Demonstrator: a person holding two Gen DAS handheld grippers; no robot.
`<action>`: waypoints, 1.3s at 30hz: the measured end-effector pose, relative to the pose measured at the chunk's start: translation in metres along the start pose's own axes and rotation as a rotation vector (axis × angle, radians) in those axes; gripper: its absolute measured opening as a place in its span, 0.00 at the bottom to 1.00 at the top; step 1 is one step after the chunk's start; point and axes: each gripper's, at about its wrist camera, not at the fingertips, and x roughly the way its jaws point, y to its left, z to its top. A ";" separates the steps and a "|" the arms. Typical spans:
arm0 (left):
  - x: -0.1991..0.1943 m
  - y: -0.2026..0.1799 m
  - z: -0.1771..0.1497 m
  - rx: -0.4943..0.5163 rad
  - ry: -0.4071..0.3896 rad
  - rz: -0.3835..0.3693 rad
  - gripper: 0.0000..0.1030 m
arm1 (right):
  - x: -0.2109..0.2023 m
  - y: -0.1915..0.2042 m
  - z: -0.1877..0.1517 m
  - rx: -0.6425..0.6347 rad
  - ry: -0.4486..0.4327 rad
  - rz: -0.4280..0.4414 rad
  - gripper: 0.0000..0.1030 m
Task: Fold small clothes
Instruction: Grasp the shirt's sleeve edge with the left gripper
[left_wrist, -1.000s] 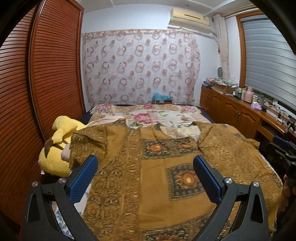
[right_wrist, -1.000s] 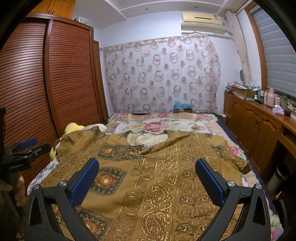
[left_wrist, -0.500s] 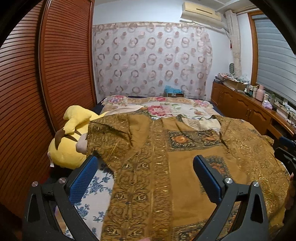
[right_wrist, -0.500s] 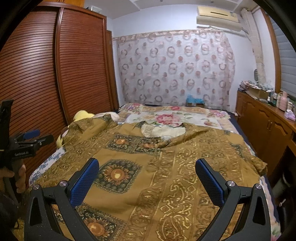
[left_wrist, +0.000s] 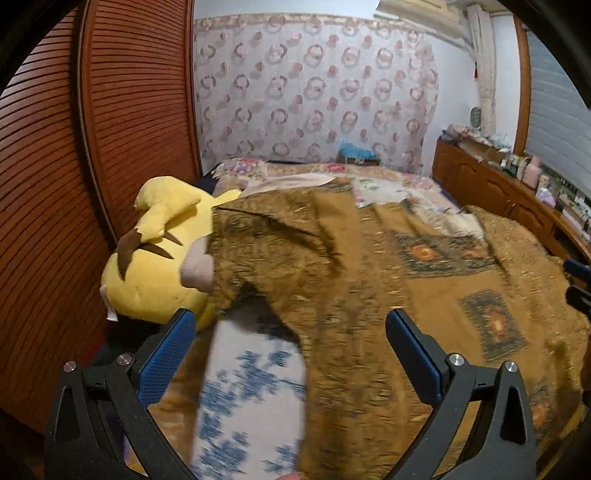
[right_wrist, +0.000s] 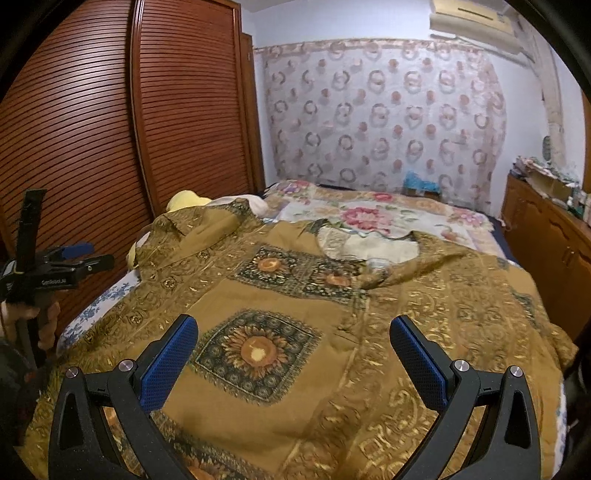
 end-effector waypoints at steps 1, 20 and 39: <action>0.005 0.004 0.001 0.010 0.007 0.012 1.00 | 0.005 -0.002 0.003 -0.004 0.006 0.006 1.00; 0.068 0.043 0.003 0.061 0.183 -0.008 0.62 | 0.045 -0.007 0.016 -0.032 0.058 0.074 1.00; 0.037 0.010 0.051 0.131 0.015 -0.043 0.03 | 0.032 -0.009 0.004 -0.003 0.053 0.071 1.00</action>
